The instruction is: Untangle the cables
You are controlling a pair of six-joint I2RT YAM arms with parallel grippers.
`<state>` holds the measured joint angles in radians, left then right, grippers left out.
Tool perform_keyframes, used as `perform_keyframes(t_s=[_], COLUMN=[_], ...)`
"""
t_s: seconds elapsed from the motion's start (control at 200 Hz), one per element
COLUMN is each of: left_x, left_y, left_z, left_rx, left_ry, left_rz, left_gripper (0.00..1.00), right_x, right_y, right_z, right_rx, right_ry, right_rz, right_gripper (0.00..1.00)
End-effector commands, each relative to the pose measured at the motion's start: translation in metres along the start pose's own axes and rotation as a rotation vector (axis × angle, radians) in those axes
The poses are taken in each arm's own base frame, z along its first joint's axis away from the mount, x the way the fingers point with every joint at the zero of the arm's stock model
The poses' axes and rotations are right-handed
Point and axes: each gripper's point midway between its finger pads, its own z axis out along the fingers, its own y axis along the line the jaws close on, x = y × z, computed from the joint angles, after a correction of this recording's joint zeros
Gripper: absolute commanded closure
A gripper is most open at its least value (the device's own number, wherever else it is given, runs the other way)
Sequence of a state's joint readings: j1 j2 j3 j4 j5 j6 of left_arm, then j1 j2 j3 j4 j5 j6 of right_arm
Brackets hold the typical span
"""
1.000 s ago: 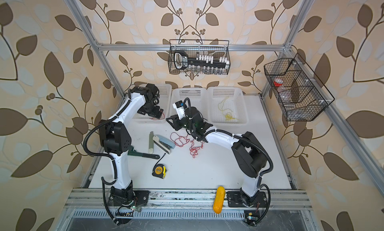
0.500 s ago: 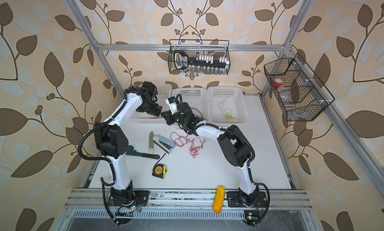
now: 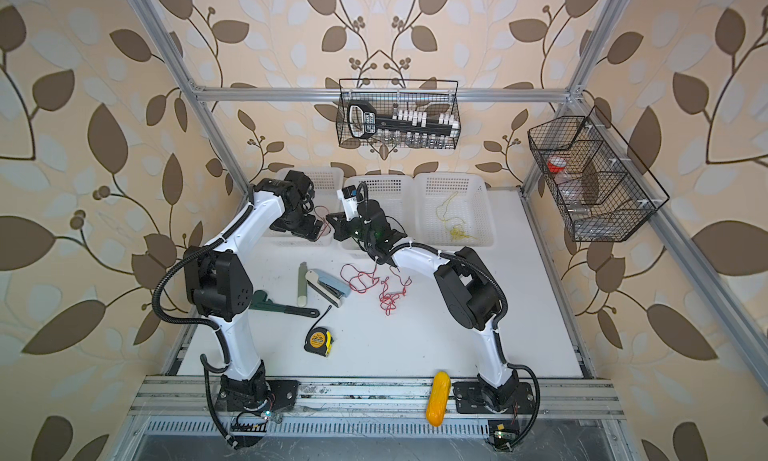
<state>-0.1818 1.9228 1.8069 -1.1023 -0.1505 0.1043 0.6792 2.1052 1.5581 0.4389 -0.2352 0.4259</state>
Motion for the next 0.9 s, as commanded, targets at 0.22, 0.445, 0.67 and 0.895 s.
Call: perform_keyframes(t_s=[0.22,0.445,0.67,0.895], left_x=[-0.032,-0.039,-0.037,-0.025], left_y=[0.030,0.045,0.010,-0.005], left_z=[-0.084,-0.125,-0.158,-0.164], left_rx=[-0.045,-0.030,0.216,0.306], left_ry=[-0.328,-0.518,-0.693,-0.689], left_rz=[-0.158,-0.317,-0.316,-0.293], left_gripper=[0.01,0.01,0.01,0.01], right_x=[0.014,0.033,0.016,-0.017], right_y=[-0.030,-0.039,-0.031,-0.027], right_z=[0.032,0.043,0.028,-0.009], right_rx=[0.057,0.069,0.045,0.067], right_ry=[0.025,0.080,0.091,0.071], right_rz=[0.021,0.018,-0.023,-0.073], right_gripper=[1.00,0.97,0.62,0.52])
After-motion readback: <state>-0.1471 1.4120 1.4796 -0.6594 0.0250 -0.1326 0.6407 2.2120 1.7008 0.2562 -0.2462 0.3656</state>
